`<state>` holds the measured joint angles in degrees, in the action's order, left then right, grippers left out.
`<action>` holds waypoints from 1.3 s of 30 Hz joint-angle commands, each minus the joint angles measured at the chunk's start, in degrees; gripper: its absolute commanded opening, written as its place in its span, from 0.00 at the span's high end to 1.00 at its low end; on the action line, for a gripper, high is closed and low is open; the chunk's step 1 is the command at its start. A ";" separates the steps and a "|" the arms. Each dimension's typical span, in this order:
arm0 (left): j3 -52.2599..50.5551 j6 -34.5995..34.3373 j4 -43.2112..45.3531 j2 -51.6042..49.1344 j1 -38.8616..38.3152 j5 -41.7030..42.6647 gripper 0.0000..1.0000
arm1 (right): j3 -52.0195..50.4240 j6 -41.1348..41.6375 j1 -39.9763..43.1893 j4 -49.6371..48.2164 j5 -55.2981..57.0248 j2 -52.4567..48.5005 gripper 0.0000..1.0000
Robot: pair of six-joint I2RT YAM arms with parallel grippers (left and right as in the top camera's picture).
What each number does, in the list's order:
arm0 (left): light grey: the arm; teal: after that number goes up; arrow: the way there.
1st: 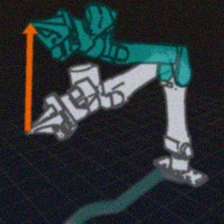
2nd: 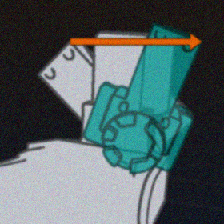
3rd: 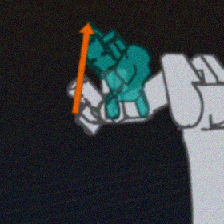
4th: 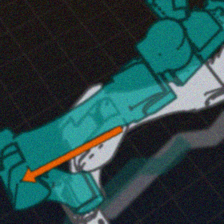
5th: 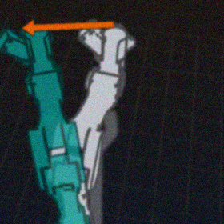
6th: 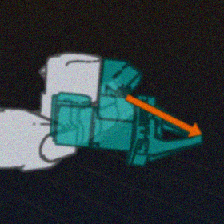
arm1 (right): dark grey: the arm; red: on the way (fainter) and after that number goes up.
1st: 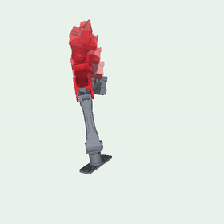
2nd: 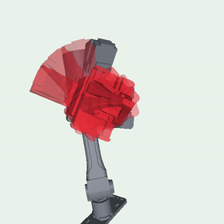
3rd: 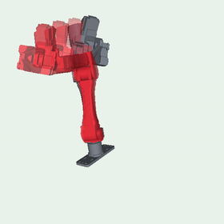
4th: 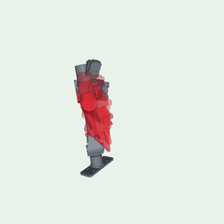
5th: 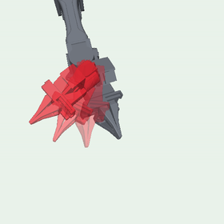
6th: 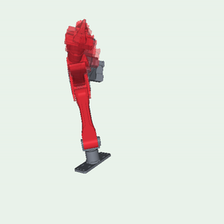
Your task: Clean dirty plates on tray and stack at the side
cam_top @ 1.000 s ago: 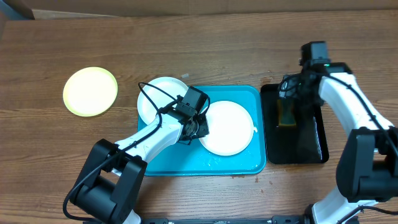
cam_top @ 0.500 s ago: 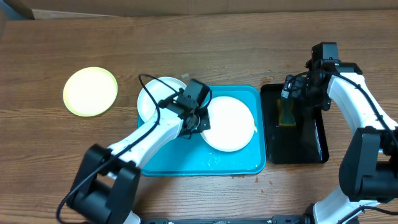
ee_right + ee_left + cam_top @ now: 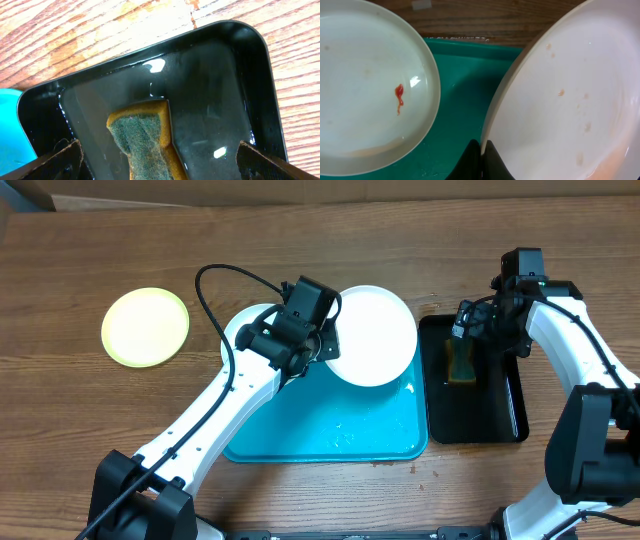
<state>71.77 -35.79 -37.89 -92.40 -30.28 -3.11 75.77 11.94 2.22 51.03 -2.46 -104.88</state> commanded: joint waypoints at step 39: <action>19.52 13.11 12.76 -15.87 -18.23 -13.46 0.96 | 1.22 3.50 31.58 -9.42 -6.64 -0.02 0.00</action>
<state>89.30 -27.51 -26.61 -108.31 -46.78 -10.15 75.79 15.03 33.39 41.80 -8.51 -104.88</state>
